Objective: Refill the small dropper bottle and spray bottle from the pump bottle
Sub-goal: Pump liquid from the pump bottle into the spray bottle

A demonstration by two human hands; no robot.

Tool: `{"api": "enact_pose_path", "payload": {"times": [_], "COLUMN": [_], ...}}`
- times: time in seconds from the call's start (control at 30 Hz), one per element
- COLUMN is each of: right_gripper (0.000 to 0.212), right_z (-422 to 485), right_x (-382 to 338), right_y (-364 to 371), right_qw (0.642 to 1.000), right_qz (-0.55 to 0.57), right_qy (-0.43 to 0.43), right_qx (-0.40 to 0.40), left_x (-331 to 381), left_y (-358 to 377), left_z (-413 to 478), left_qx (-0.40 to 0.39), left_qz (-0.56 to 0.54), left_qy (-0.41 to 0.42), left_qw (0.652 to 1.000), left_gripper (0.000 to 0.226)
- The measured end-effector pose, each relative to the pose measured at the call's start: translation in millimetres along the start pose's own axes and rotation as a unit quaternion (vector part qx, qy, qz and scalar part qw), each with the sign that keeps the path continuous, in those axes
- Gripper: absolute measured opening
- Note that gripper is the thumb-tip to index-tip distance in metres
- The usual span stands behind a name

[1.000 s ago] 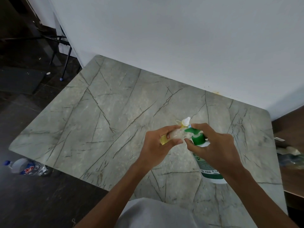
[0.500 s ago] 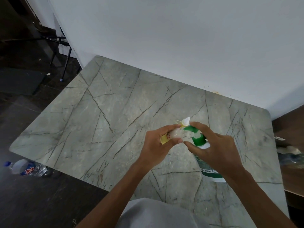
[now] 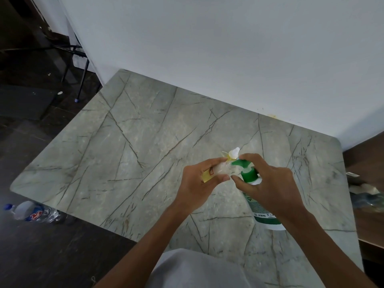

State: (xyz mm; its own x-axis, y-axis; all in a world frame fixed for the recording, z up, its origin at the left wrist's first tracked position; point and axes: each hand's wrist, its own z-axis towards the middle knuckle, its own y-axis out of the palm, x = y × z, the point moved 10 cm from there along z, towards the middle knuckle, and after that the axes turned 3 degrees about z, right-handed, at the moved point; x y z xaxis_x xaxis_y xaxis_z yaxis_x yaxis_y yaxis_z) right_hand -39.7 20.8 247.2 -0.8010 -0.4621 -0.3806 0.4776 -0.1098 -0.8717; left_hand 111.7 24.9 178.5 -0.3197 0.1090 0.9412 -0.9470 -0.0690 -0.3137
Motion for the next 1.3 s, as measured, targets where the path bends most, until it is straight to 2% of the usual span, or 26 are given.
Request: {"api": "enact_pose_path", "payload": {"times": [0.2,0.43,0.63,0.93,1.3], "right_gripper": [0.063,0.058,0.051,0.059,0.053], "right_z": [1.0,0.1,-0.2,-1.3,-5.6], "right_x": [-1.9,0.6,-0.7,-1.9,-2.1], "right_y": [-5.3,-4.9,-2.6,-7.9,-9.1], "right_qw": [1.0,1.0,1.0,1.0,1.0], "right_qz": [-0.013,0.013,0.006,-0.015,-0.009], "right_qy": [-0.011,0.011,-0.004,0.007,0.006], "right_qx": [-0.008,0.003,0.016,0.016,0.026], "left_x": [1.9,5.7,1.1,4.9,8.9], "left_y": [-0.7,-0.7,0.2,-3.0,-0.7], "left_z": [2.6,4.0,-0.2,0.4,1.6], "left_qx": [-0.001,0.001,0.0,0.007,0.0], "left_qz": [-0.011,-0.014,-0.006,-0.008,-0.012], "left_qy": [0.0,0.002,-0.001,0.001,0.004], "left_qw": [1.0,1.0,1.0,1.0,1.0], "left_gripper": [0.042,0.043,0.043,0.043,0.043]}}
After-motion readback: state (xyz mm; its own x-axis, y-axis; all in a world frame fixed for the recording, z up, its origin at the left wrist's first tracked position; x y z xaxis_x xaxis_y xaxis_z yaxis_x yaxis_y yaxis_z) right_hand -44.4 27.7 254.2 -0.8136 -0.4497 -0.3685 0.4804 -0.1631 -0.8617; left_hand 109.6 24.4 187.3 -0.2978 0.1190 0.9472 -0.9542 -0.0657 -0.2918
